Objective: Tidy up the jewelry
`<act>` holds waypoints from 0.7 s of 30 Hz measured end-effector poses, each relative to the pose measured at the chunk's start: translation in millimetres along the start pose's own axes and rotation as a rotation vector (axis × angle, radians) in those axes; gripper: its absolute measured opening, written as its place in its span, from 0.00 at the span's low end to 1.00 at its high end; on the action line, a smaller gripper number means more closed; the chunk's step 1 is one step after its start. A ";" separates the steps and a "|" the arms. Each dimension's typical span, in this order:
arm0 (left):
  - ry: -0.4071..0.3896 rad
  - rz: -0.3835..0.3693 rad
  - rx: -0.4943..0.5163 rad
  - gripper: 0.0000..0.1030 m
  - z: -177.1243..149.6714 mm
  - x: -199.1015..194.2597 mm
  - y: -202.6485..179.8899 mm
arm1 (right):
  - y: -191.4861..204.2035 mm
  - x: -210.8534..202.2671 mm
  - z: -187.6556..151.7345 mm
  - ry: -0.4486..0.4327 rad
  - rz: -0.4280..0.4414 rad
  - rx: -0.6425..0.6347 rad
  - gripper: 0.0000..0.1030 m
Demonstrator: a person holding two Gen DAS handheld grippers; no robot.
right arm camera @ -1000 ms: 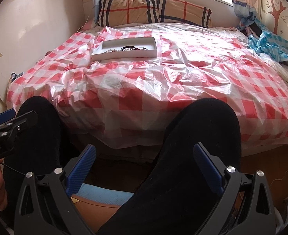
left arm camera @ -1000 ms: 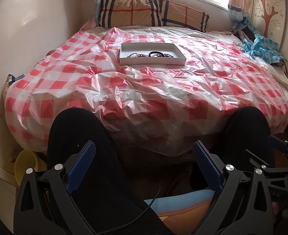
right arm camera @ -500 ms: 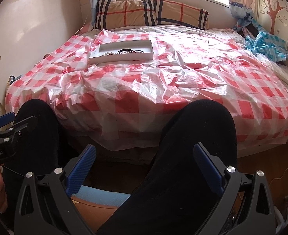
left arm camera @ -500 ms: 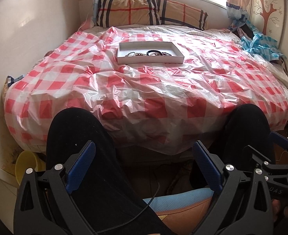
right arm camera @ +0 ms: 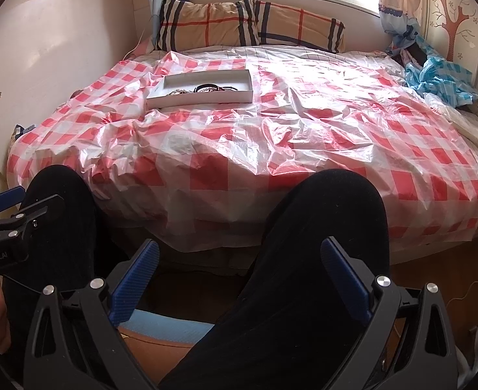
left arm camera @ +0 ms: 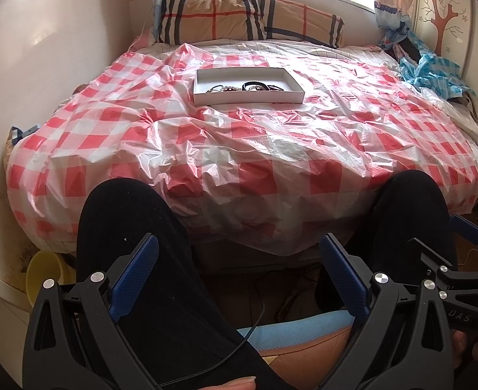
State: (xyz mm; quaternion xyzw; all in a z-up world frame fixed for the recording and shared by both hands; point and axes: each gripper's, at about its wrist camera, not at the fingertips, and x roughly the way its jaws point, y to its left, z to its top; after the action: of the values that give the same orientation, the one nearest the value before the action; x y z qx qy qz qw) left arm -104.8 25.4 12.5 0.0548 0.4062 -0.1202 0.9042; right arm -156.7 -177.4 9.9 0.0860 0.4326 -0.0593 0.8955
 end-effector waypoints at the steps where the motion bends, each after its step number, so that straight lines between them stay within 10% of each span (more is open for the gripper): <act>1: 0.000 0.001 0.000 0.93 0.1 0.2 0.6 | -0.2 -0.4 0.3 -0.001 -0.001 -0.001 0.93; 21: -0.001 0.004 0.002 0.93 0.4 0.2 -0.3 | 1.0 -3.1 0.4 -0.016 -0.018 -0.008 0.93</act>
State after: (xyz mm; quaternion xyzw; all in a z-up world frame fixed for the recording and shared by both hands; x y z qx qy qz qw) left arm -104.5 25.0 12.6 0.0566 0.4053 -0.1189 0.9046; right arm -158.1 -176.3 12.8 0.0780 0.4264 -0.0662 0.8988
